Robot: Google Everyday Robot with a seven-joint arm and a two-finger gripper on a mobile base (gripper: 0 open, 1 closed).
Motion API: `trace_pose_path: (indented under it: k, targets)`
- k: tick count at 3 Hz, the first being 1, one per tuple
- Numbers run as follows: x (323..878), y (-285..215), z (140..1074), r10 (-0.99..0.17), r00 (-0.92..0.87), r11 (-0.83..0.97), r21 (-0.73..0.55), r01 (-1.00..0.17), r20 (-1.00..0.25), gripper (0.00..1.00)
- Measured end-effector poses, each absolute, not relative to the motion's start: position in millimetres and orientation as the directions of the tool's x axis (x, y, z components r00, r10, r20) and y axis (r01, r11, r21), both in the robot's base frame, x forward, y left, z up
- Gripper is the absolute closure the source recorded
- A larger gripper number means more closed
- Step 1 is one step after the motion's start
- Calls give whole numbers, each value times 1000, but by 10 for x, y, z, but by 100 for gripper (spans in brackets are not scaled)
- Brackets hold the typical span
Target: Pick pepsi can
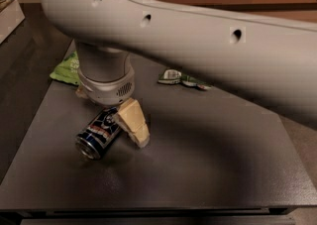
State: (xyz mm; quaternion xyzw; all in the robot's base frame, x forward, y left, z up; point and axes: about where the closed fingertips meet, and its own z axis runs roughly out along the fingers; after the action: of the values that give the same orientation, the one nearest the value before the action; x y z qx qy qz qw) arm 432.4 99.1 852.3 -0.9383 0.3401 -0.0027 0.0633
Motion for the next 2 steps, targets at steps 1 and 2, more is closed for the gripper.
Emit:
trace_pose_path:
  k: [1,2]
  targets:
    - [4360,991,8464,-634,773,-766,-108,-634,-37,17]
    - [4378,978,8446,-626,779,-773,-102,-626,-37,41]
